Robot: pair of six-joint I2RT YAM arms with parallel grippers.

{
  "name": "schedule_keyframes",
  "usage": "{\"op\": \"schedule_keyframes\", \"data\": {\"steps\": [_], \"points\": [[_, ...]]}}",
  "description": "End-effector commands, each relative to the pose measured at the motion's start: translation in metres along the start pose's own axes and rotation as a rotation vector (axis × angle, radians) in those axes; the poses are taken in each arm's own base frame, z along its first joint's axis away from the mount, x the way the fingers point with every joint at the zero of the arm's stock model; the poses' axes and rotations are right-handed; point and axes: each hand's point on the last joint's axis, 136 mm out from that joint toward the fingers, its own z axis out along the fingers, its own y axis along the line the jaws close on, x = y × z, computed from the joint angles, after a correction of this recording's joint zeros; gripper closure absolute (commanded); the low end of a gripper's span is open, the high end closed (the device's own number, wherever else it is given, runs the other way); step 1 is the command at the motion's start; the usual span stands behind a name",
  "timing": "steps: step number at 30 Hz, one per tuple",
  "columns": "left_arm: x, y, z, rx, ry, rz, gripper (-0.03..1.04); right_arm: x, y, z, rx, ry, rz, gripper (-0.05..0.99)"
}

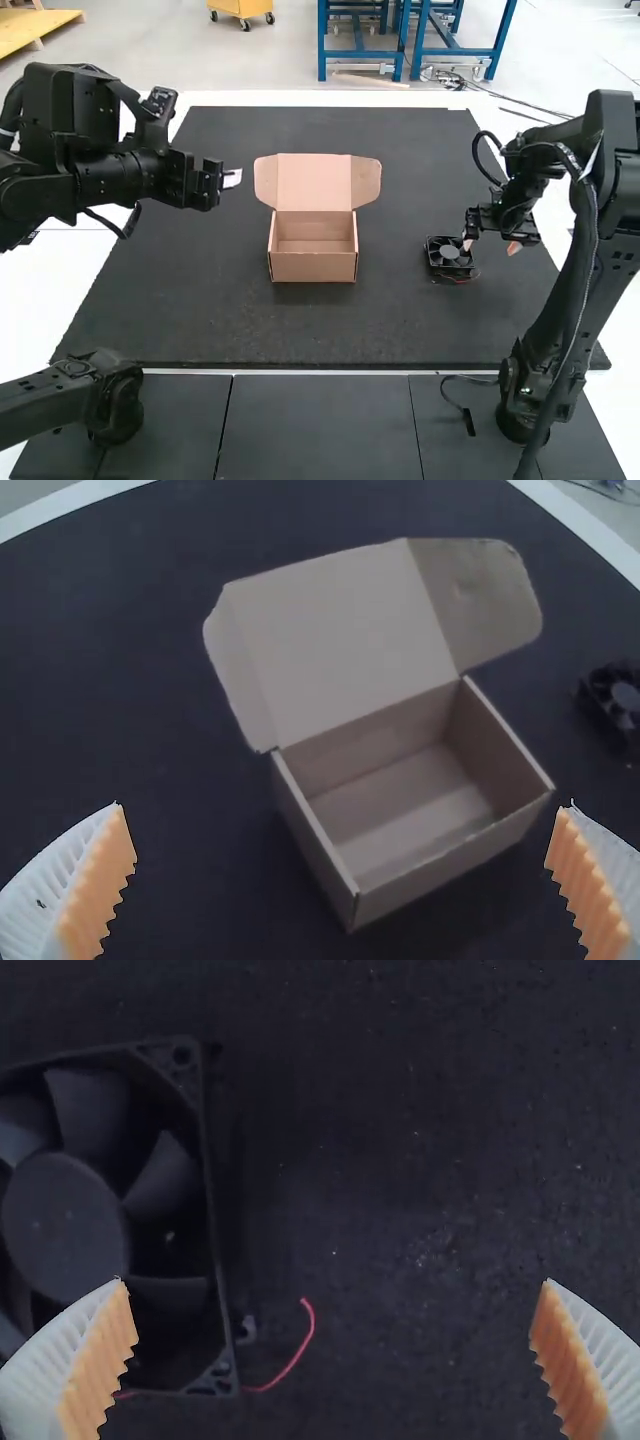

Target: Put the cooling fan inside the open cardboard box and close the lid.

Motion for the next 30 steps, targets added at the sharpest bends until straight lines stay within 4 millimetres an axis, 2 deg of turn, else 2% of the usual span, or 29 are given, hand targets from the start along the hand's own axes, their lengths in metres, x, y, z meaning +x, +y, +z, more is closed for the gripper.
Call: {"op": "schedule_keyframes", "data": {"steps": [1, 11, 19, 30], "points": [[-0.018, 0.002, -0.012, -0.011, -0.06, -0.005, 0.04, -0.008, 0.004, 0.0, -0.013, -0.006, 0.006, 0.03], [-0.019, 0.001, -0.013, -0.008, -0.06, 0.01, 0.04, -0.013, 0.002, 0.013, -0.01, 0.003, 0.014, 0.03], [0.003, 0.002, -0.011, -0.01, 0.021, 0.056, 0.04, -0.016, 0.001, 0.02, -0.002, 0.019, 0.013, 0.03], [0.005, 0.002, -0.013, -0.011, 0.026, 0.067, 0.04, -0.009, -0.002, 0.035, 0.018, 0.066, 0.008, 0.03]]}}
